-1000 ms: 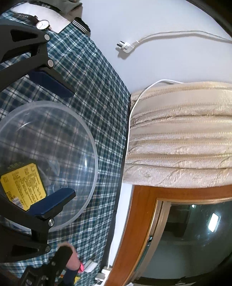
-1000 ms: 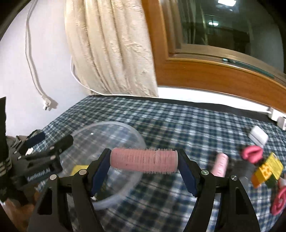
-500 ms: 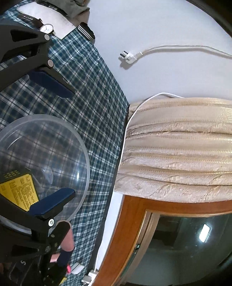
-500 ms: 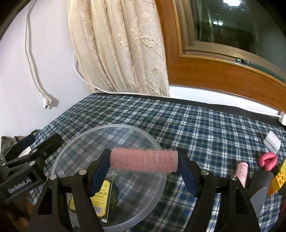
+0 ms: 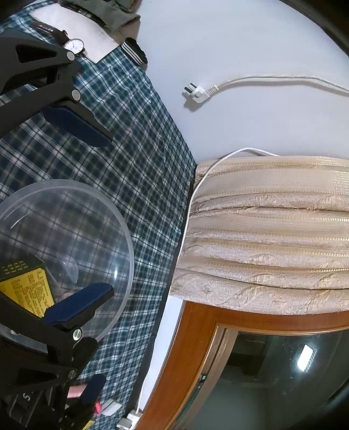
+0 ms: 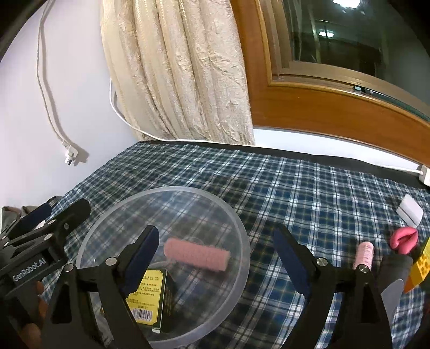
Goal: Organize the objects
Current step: 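Withdraw both grippers from the bowl back toward the remaining items, then grasp the pink knotted foam rope with the right gripper, then grasp the upright pink hair roller with the left gripper, then carry the roller with the left gripper into the bowl while the right carries the foam knot there, then open both grippers and withdraw them from the bowl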
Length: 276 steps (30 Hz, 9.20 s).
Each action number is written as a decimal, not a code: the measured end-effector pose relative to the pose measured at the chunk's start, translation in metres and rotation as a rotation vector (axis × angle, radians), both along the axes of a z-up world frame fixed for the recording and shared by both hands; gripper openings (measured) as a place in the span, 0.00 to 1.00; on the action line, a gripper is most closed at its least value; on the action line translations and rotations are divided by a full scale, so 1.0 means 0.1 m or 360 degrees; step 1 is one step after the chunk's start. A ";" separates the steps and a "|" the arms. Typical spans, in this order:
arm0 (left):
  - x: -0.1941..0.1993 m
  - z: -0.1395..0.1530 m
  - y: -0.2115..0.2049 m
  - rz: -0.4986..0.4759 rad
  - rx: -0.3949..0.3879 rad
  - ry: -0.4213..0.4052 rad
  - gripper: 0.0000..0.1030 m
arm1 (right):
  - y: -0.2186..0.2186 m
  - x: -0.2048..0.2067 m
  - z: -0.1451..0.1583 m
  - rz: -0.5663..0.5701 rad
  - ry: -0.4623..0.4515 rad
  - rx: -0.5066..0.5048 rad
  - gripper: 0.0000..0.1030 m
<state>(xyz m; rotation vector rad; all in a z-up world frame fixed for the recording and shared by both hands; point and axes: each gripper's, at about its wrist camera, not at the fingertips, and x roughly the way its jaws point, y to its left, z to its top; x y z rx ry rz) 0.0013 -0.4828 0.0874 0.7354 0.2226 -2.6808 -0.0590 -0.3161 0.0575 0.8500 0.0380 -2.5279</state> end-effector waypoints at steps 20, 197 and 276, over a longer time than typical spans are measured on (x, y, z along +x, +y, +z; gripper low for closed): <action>-0.03 -0.04 0.12 -0.0049 -0.0027 -0.0029 0.99 | 0.40 0.12 -0.09 -0.0180 -0.0045 0.0043 0.86; -0.29 -0.23 0.38 -0.0423 0.0016 -0.0242 0.26 | 2.45 0.55 -0.24 -0.0553 -0.0147 -0.0050 0.46; -0.13 -0.19 -0.06 -0.0212 0.0018 -0.0157 1.00 | 0.63 0.22 -0.11 -0.0063 -0.0184 -0.0298 0.74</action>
